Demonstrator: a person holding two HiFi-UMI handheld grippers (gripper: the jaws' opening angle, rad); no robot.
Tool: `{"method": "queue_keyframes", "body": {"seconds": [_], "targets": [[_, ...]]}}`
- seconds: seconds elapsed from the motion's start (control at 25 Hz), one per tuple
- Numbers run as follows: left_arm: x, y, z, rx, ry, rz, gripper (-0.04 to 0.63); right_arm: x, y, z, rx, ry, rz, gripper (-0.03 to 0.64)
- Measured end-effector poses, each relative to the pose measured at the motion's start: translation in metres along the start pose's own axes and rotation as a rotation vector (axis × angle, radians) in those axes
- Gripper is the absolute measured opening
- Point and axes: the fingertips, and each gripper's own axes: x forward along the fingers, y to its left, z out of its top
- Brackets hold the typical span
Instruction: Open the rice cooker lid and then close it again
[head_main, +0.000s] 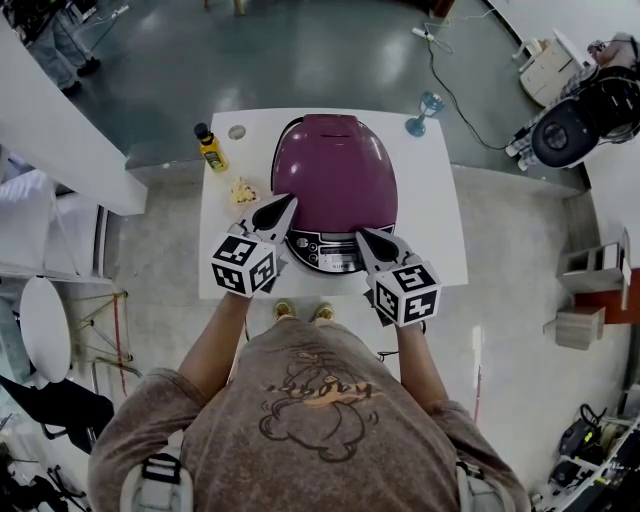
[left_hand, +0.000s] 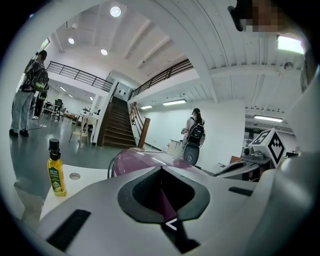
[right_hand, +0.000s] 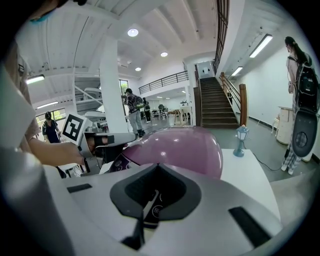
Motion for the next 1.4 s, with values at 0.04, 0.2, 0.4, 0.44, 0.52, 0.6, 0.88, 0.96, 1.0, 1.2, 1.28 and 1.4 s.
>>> {"method": "queue_keyframes", "body": {"seconds": [0.04,0.2,0.4,0.44,0.52,0.6,0.88,0.96,1.0,1.2,1.28,1.4], "targets": [[0.000,-0.001,0.000,0.002,0.002,-0.002,0.020,0.000,0.000,0.000,-0.004,-0.002,-0.004,0.002],[0.002,-0.003,-0.001,0.020,0.009,-0.007,0.020,0.000,0.000,0.000,-0.013,-0.009,-0.017,0.002],[0.003,-0.002,0.000,0.024,0.010,0.002,0.020,-0.001,0.001,0.000,-0.023,-0.010,-0.018,0.002],[0.003,-0.002,0.001,0.024,0.010,0.006,0.020,-0.001,0.002,0.000,-0.029,-0.012,-0.020,0.002],[0.004,-0.001,0.001,0.026,0.011,0.013,0.020,-0.002,0.002,0.000,-0.034,-0.015,-0.021,0.002],[0.006,0.000,0.001,0.026,0.011,0.018,0.020,-0.001,0.002,0.000,-0.038,-0.017,-0.019,0.002],[0.005,0.000,0.009,0.022,-0.012,0.018,0.020,-0.001,0.003,-0.001,-0.061,-0.027,-0.020,0.002],[0.004,0.000,0.009,0.023,-0.011,0.018,0.020,-0.001,0.003,-0.001,-0.059,-0.029,-0.015,0.002],[0.004,0.000,0.010,0.023,-0.012,0.017,0.020,-0.001,0.003,-0.001,-0.058,-0.032,-0.014,0.002],[0.001,-0.005,0.030,0.035,-0.060,0.007,0.020,-0.003,0.001,0.000,-0.036,-0.050,-0.006,0.004],[0.001,-0.006,0.043,0.046,-0.077,0.000,0.020,-0.003,0.000,0.001,-0.040,-0.053,-0.007,0.005],[0.001,-0.008,0.055,0.053,-0.079,-0.012,0.020,-0.002,0.001,0.002,-0.044,-0.054,-0.007,0.005]]}}
